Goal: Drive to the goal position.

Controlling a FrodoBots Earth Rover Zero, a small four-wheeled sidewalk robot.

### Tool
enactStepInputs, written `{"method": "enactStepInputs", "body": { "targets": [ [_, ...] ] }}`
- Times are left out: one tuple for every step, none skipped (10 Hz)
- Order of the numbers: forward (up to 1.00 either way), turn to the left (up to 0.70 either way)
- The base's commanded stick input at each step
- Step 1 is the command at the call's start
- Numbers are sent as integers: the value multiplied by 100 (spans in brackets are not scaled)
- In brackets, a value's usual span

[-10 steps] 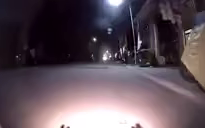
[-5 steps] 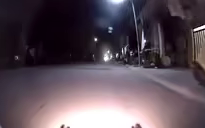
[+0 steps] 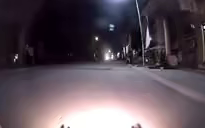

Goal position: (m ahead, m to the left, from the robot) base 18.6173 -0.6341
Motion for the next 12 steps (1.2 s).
{"method": "enactStepInputs", "body": {
  "targets": [
    [85,0],
    [85,0],
    [85,0],
    [85,0],
    [85,0],
    [85,0],
    [85,0],
    [85,0],
    [85,0],
    [85,0],
    [85,0],
    [85,0]
  ]
}}
